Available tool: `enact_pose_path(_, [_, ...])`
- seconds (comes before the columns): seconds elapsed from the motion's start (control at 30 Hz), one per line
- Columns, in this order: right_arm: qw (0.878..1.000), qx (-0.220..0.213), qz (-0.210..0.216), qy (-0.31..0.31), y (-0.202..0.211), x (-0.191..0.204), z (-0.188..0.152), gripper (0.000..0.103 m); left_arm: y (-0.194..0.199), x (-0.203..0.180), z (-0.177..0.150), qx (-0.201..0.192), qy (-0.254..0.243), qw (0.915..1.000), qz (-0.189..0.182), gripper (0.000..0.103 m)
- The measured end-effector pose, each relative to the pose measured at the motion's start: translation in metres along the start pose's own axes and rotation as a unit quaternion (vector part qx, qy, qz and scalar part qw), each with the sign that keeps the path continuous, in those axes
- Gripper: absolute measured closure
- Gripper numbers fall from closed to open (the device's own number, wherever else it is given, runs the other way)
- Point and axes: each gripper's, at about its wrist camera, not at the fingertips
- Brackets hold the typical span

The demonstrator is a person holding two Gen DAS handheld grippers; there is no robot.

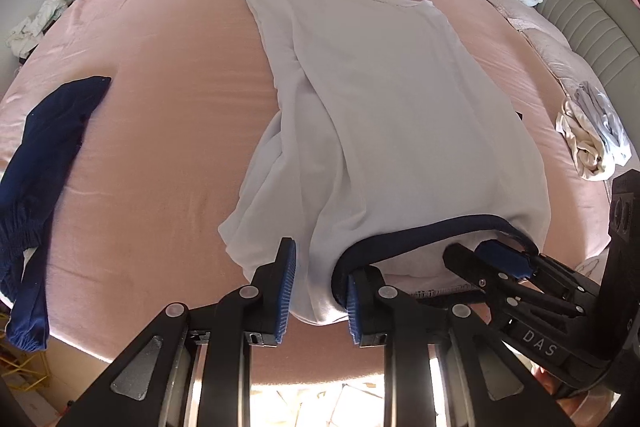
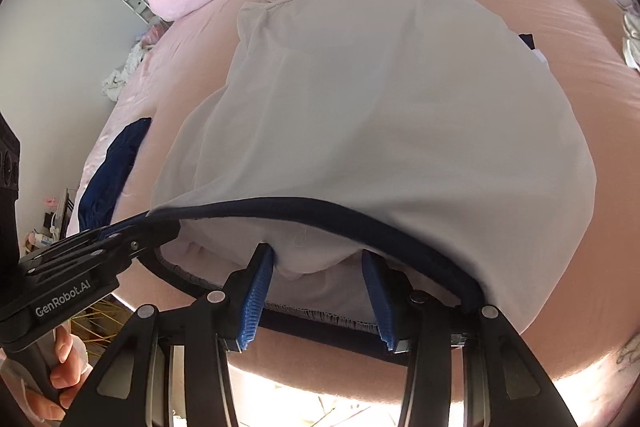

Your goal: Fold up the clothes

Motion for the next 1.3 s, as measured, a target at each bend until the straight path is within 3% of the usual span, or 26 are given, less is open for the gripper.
enact_pose_path(0.13, [1.0, 0.008, -0.023, 0.005, -0.01, 0.001, 0.004, 0.057, 0.003, -0.004, -0.006, -0.004, -0.005, 0.9999, 0.013, 0.083])
enact_pose_path(0.33, [0.998, -0.022, -0.047, 0.019, -0.02, 0.012, 0.011, 0.057, 0.019, -0.014, -0.016, -0.025, -0.023, 0.9992, 0.019, 0.083])
enact_pose_path(0.53, [0.998, -0.054, -0.037, 0.017, -0.022, 0.009, 0.018, 0.057, 0.016, -0.018, -0.006, -0.025, -0.029, 0.9988, 0.03, 0.083])
enact_pose_path(0.63, [0.998, -0.059, -0.025, 0.006, -0.02, 0.004, 0.024, 0.057, 0.016, -0.021, -0.002, -0.024, -0.039, 0.999, -0.004, 0.083])
enact_pose_path(0.73, [0.998, -0.055, -0.028, 0.018, -0.019, 0.007, 0.021, 0.057, 0.025, -0.033, 0.003, -0.032, -0.087, 0.9947, -0.045, 0.082])
enact_pose_path(0.77, [0.998, -0.054, -0.029, 0.021, -0.019, 0.007, 0.019, 0.057, 0.027, -0.038, 0.006, -0.036, -0.105, 0.9928, -0.043, 0.078])
enact_pose_path(0.83, [0.998, -0.057, -0.028, 0.025, -0.017, 0.006, 0.016, 0.057, 0.029, -0.049, 0.011, -0.044, -0.146, 0.9878, -0.032, 0.058])
enact_pose_path(0.87, [0.998, -0.059, -0.025, 0.024, -0.016, 0.003, 0.014, 0.057, 0.028, -0.055, 0.013, -0.046, -0.166, 0.9848, -0.026, 0.038])
enact_pose_path(0.9, [0.998, -0.06, -0.02, 0.019, -0.015, 0.0, 0.012, 0.057, 0.026, -0.059, 0.015, -0.042, -0.184, 0.9815, -0.029, 0.035])
enact_pose_path(1.0, [0.998, -0.062, -0.004, 0.006, -0.012, -0.007, 0.011, 0.057, 0.013, -0.068, 0.021, -0.013, -0.209, 0.9764, -0.054, 0.034])
enact_pose_path(1.3, [0.996, -0.081, 0.016, 0.012, -0.007, -0.019, 0.005, 0.058, -0.034, -0.079, 0.036, 0.059, -0.271, 0.9582, -0.071, 0.035])
Point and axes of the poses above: each gripper's, at about its wrist camera, not at the fingertips, and y roughly against the way its jaws point, x to its left, z to its top
